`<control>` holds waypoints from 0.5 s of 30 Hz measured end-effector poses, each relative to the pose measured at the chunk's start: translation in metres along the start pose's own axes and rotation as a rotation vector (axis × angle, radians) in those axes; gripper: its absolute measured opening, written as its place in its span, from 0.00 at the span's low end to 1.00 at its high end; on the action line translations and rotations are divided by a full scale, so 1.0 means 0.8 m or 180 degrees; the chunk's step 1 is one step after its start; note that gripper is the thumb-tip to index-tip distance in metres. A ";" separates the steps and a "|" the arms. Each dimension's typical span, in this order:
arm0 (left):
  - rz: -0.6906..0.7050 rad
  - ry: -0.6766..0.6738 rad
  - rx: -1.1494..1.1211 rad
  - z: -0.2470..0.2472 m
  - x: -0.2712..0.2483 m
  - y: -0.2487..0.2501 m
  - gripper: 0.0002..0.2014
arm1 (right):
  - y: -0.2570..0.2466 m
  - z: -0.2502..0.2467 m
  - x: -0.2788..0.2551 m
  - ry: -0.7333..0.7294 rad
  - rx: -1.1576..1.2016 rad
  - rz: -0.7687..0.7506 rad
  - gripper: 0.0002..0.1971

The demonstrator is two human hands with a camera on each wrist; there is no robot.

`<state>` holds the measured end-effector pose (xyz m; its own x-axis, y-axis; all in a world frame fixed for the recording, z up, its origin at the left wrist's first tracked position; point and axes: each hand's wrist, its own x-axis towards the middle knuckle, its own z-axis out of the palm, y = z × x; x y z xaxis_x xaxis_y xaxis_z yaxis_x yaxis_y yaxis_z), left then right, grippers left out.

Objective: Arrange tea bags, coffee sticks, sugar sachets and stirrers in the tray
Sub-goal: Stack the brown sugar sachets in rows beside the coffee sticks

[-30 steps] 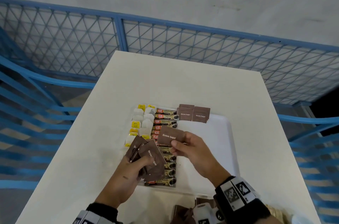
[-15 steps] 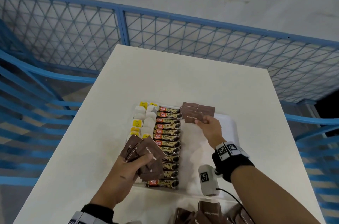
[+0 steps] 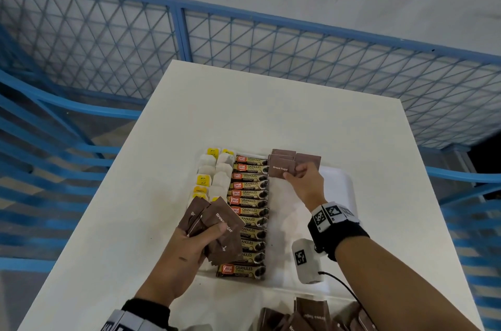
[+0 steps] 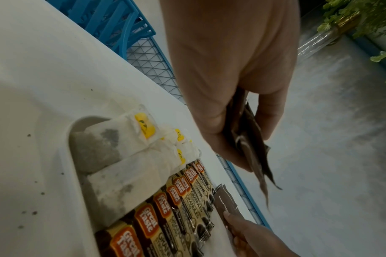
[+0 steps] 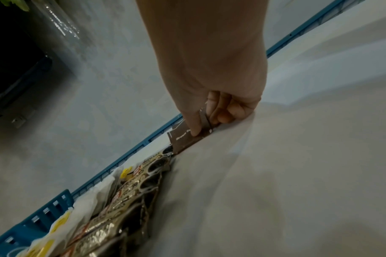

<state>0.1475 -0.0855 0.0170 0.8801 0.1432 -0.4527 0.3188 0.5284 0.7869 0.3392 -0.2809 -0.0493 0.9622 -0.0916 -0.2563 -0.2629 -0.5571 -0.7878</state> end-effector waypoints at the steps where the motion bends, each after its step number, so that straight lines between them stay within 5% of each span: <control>1: -0.0014 0.0028 -0.0007 0.001 0.000 0.000 0.35 | 0.000 0.000 0.000 0.0005 -0.0010 -0.0006 0.16; 4: -0.0022 0.0045 0.0010 0.005 -0.002 0.000 0.35 | -0.002 -0.002 -0.006 0.0035 0.0044 -0.0067 0.17; 8: 0.0010 0.0130 0.0139 0.010 -0.006 0.002 0.19 | -0.017 -0.005 -0.034 -0.0298 -0.0064 -0.0189 0.13; 15: 0.0036 0.0149 0.0234 0.020 -0.017 0.005 0.16 | -0.061 -0.021 -0.136 -0.2486 0.0324 -0.0317 0.19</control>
<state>0.1424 -0.0989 0.0332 0.8669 0.1887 -0.4614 0.3354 0.4640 0.8199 0.2485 -0.2580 0.0265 0.6635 0.5811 -0.4712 -0.2197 -0.4507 -0.8652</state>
